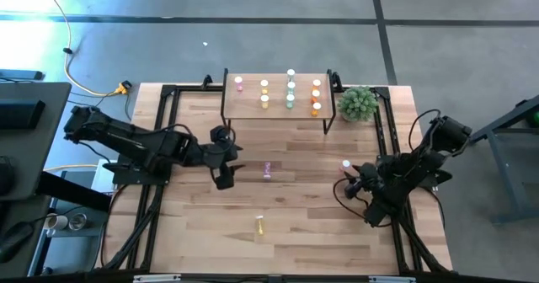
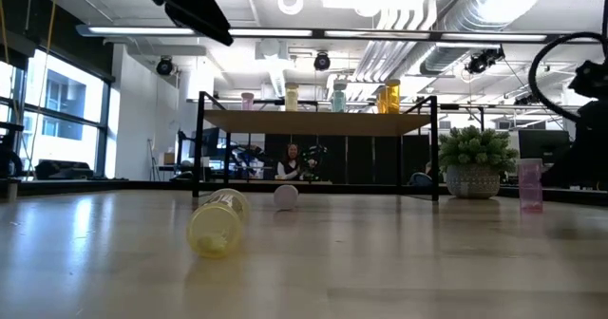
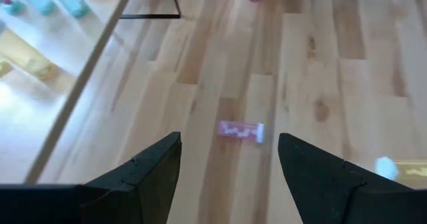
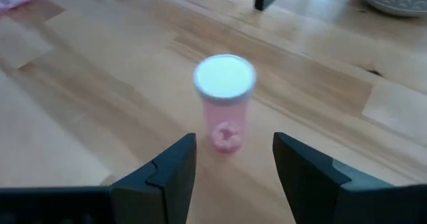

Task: Pick and place medicine bottles onto shelf by color
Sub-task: Put the right pink pill bottle aligned with the other pink pill bottle on the shelf

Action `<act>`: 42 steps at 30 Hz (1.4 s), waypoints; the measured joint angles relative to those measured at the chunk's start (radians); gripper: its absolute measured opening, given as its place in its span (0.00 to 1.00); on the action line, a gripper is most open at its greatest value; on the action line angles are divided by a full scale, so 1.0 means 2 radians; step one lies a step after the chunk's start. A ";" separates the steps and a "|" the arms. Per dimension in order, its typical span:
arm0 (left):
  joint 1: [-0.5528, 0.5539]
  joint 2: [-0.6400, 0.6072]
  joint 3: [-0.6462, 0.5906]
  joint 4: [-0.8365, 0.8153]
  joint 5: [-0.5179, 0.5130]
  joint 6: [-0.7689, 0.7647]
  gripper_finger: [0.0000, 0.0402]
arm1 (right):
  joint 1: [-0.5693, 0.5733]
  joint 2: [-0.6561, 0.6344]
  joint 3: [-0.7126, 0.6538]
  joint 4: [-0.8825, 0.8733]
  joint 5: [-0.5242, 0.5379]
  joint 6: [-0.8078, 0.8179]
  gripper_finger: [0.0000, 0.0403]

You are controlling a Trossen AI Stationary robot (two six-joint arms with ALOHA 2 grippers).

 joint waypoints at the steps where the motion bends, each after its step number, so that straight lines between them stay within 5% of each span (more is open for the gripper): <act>1: 0.005 0.000 0.000 0.000 0.000 0.003 0.60 | -0.004 0.000 -0.004 0.003 0.000 0.001 0.47; 27: 0.107 0.000 0.000 0.016 0.007 0.026 0.60 | -0.090 0.000 -0.059 0.169 0.040 -0.144 0.47; 42: 0.130 0.000 0.000 0.016 0.037 0.043 0.60 | -0.101 0.000 -0.057 0.195 0.025 -0.151 0.20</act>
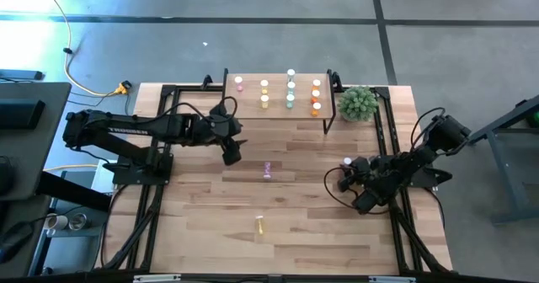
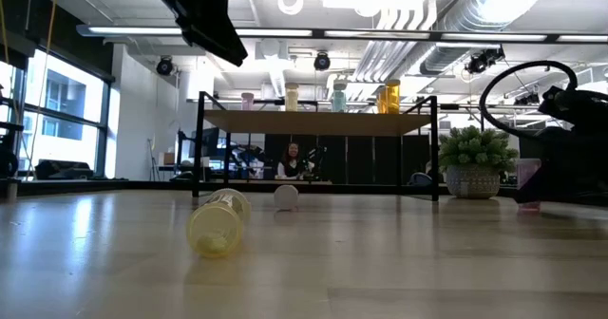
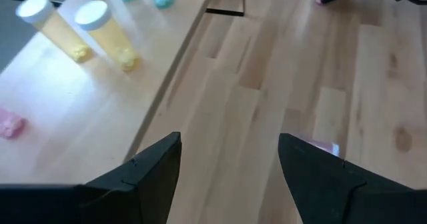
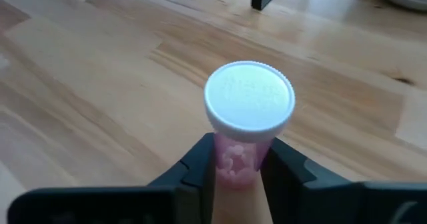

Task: Pick and place medicine bottles onto shelf by color
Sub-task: Put the right pink pill bottle aligned with the other pink pill bottle on the shelf

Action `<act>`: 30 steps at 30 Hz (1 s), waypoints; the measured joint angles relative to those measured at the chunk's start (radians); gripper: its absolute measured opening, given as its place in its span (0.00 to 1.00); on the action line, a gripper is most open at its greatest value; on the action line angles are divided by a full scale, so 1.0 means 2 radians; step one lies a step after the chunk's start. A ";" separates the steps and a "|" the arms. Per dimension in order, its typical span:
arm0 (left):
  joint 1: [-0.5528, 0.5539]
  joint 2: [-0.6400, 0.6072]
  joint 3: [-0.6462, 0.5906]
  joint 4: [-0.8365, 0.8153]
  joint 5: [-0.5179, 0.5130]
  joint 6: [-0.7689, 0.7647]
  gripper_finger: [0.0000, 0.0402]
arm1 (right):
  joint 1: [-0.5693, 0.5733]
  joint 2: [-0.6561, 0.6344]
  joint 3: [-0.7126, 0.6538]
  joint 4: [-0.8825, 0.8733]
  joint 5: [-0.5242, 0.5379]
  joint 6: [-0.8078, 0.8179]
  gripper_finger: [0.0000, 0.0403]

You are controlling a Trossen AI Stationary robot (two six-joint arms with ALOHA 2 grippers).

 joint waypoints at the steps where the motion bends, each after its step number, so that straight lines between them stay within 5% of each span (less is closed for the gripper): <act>1: 0.000 0.000 0.000 0.000 0.006 0.000 0.60 | 0.000 0.000 0.000 0.007 0.001 0.000 0.20; 9: 0.000 0.000 0.000 -0.001 0.079 0.050 0.60 | 0.000 0.000 0.000 0.083 0.004 -0.011 0.21; 16: 0.000 0.000 0.000 -0.006 0.135 0.029 0.60 | -0.018 0.000 0.000 0.238 -0.019 -0.128 0.21; 24: -0.006 0.000 0.000 -0.009 0.173 -0.027 0.60 | -0.075 0.000 0.005 0.423 -0.111 -0.303 0.21; 30: -0.022 0.005 0.000 -0.015 0.206 -0.080 0.60 | -0.122 0.000 0.072 0.415 -0.180 -0.408 0.21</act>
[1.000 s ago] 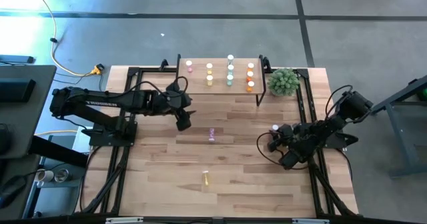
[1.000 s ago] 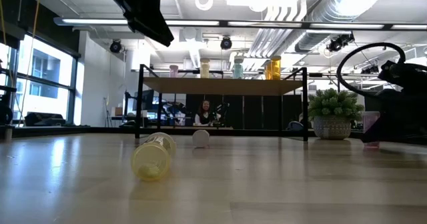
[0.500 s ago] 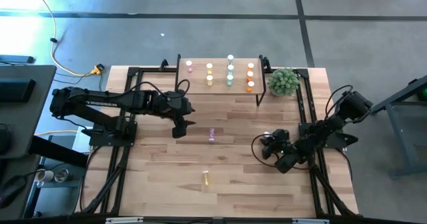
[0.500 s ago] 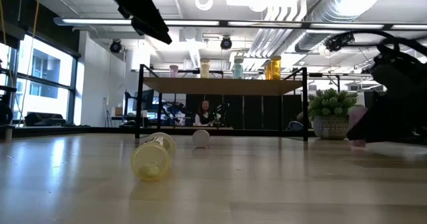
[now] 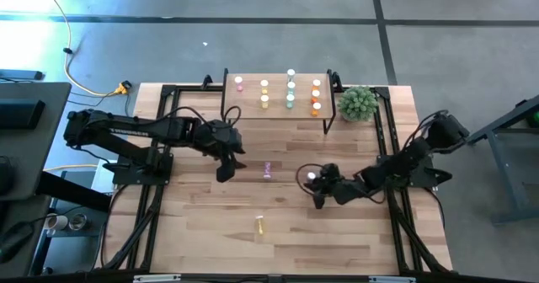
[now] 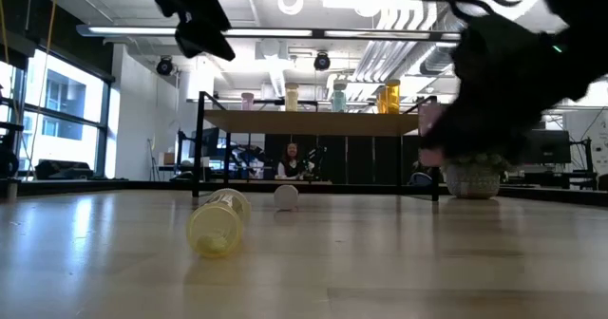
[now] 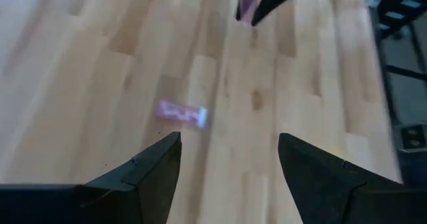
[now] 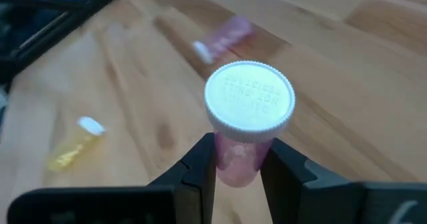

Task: Pick and place medicine bottles onto shelf by color
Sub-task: Put the right pink pill bottle aligned with the other pink pill bottle on the shelf

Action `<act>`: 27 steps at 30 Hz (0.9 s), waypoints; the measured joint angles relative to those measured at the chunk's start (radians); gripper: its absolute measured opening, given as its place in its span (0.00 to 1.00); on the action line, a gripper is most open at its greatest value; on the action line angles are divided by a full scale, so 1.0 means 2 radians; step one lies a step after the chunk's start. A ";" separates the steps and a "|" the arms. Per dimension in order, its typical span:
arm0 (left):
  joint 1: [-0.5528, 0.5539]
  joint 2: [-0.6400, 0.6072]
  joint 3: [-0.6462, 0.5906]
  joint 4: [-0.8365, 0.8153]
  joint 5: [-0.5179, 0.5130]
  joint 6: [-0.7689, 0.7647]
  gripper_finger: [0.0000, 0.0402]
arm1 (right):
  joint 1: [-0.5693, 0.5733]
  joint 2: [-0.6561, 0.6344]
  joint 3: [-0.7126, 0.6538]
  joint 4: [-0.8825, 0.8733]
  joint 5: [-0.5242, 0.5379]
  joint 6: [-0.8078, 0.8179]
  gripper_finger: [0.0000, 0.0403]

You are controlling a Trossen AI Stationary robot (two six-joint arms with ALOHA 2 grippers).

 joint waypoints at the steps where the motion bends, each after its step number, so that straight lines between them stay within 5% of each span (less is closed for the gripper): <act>1: -0.003 0.000 0.000 0.000 0.006 -0.007 0.60 | -0.006 0.000 0.014 -0.005 -0.014 -0.017 0.21; 12: -0.049 0.008 0.000 -0.009 0.035 -0.056 0.60 | -0.040 0.000 0.147 -0.100 -0.126 -0.095 0.21; 27: -0.073 0.054 0.000 0.048 0.121 -0.079 0.60 | -0.065 0.051 0.243 -0.104 -0.263 -0.106 0.21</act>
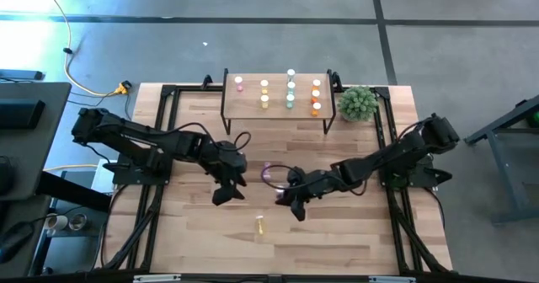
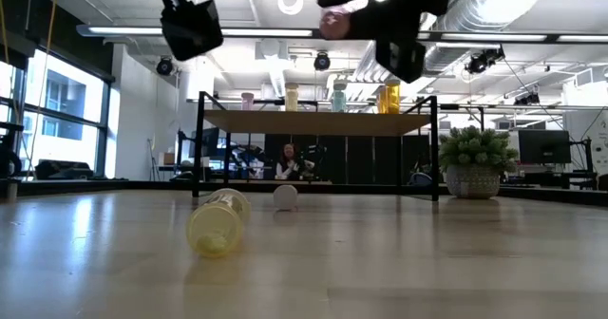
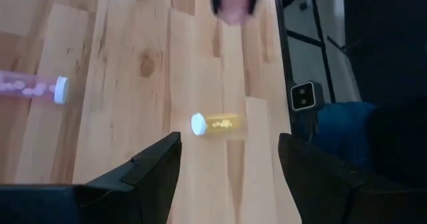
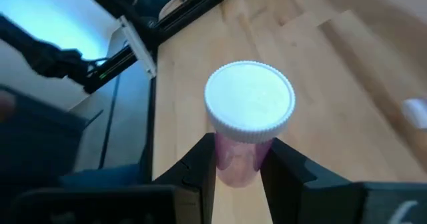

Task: Pick and place medicine bottles onto shelf by color
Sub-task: Put the right pink pill bottle aligned with the other pink pill bottle on the shelf

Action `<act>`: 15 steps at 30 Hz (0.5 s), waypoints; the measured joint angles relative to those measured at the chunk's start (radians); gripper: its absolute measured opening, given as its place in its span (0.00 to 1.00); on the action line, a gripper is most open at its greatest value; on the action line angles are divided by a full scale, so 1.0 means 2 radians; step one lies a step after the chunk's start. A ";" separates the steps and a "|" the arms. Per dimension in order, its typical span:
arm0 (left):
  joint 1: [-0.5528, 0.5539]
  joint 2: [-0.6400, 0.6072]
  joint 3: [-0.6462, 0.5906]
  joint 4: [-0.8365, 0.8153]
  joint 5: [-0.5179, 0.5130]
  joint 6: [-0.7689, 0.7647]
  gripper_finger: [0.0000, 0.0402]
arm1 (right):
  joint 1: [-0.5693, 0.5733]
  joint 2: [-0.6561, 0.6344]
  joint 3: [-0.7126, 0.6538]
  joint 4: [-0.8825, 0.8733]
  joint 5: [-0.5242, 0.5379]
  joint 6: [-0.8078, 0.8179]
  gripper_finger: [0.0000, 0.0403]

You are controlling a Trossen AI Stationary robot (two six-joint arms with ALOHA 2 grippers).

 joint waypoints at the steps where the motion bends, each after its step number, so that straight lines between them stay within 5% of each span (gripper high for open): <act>1: 0.000 0.004 0.000 0.001 0.002 0.000 0.60 | -0.002 0.009 0.009 0.001 -0.012 0.000 0.21; 15: 0.017 0.023 0.000 0.000 0.004 0.046 0.60 | -0.047 0.140 0.131 -0.004 -0.163 -0.054 0.21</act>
